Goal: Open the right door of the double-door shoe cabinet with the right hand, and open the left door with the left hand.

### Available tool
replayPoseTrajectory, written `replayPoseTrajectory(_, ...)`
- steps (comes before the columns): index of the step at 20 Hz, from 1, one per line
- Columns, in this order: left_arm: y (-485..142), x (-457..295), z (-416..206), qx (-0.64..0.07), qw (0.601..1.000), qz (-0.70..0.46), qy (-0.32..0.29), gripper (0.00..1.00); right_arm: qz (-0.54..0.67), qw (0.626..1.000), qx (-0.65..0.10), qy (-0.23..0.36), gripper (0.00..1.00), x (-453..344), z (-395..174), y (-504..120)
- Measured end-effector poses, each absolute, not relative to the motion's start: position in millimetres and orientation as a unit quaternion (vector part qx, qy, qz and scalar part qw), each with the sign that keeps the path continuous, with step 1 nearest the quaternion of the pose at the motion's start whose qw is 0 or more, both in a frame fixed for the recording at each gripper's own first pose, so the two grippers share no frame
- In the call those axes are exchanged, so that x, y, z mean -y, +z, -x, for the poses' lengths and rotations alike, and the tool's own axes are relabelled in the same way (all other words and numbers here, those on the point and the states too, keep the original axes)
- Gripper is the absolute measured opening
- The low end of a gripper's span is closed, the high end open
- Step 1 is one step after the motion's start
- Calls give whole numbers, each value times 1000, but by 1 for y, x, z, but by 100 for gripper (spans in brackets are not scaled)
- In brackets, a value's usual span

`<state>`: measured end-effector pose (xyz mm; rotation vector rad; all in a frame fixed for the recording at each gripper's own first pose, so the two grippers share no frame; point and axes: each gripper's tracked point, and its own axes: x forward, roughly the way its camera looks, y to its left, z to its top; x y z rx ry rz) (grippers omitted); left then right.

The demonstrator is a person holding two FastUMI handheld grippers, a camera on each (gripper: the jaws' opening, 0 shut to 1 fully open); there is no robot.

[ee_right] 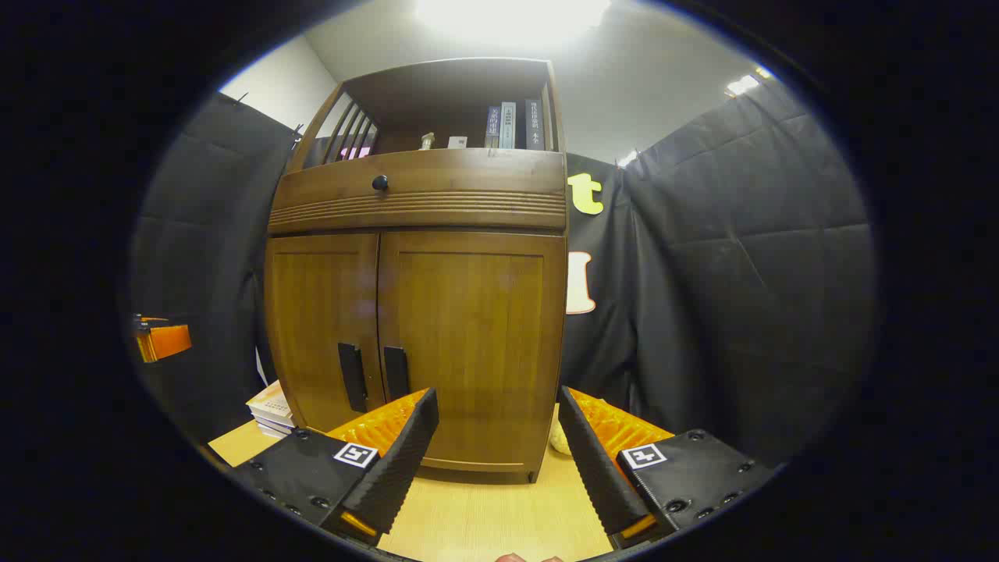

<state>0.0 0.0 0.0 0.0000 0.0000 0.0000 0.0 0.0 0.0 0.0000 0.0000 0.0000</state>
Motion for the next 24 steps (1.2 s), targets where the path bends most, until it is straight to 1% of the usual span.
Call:
replayPoseTrajectory(6, 11, 51, -24, 13, 1000, 13, -6, 100, -4, 1000, 3, 14, 97, 29, -21, -7)
replayPoseTrajectory(9, 11, 75, -31, 14, 1000, 15, 0, 100, -8, 1000, -1, 10, 97, 45, -30, -19)
replayPoseTrajectory(12, 0, 103, -27, 1, 1000, 12, -19, 100, -2, 1000, -13, 21, 97, 50, -36, -36)
replayPoseTrajectory(15, -13, 102, -18, -15, 1000, -21, -3, 100, -7, 999, -16, 30, 97, 46, -33, -38)
replayPoseTrajectory(17, -22, 102, -16, -24, 999, -20, 7, 100, -9, 999, -19, 41, 97, 41, -36, -38)
replayPoseTrajectory(20, -27, 99, -20, -30, 999, -15, 7, 100, -6, 998, -34, 49, 98, 25, -37, -47)
replayPoseTrajectory(24, -35, 84, -30, -42, 999, -15, 0, 100, -32, 998, -33, 53, 97, -1, -50, -30)
